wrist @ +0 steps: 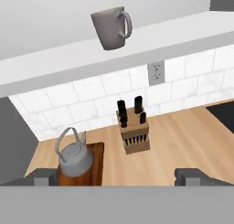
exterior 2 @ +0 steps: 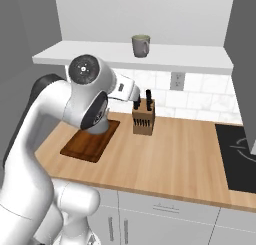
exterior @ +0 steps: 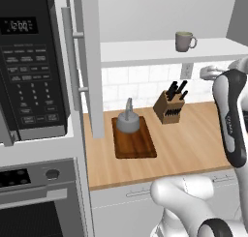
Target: Pick the kettle from the counter and place it on the tray. Then pick the mug from the cabinet and place it on the tray. Then close the cabinet doors.
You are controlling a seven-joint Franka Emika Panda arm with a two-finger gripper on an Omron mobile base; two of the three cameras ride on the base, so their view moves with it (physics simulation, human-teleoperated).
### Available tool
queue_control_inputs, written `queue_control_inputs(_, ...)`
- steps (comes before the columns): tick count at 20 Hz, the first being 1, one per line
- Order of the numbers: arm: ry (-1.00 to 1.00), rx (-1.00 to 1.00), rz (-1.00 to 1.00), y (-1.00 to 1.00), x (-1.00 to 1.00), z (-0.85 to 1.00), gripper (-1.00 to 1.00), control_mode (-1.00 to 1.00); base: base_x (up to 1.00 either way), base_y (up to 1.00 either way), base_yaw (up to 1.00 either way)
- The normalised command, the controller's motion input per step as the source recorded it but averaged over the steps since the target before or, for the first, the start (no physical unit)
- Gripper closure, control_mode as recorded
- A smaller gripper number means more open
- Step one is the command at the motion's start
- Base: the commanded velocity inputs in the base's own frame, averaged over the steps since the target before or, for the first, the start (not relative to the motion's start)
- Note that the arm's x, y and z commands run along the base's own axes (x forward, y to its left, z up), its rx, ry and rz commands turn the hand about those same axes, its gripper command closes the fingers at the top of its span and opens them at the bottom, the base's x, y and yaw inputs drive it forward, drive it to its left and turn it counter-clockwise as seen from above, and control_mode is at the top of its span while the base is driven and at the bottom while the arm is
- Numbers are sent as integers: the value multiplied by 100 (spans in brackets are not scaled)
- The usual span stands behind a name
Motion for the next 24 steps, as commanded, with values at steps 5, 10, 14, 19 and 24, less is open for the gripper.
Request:
queue_control_inputs(5,-11,0,-16,-21,-2,10,-100,-100,0,0,0)
queue_control_inputs(10,0,0,-18,-28,0,26,-100,-100,0,0,0)
queue_control_inputs(14,-1,0,-10,-22,0,20,-100,-100,0,0,0)
queue_control_inputs(19,-15,0,-3,-17,0,7,-100,-100,0,0,0)
queue_control_inputs(24,-14,0,17,-6,0,18,-100,-100,0,0,0)
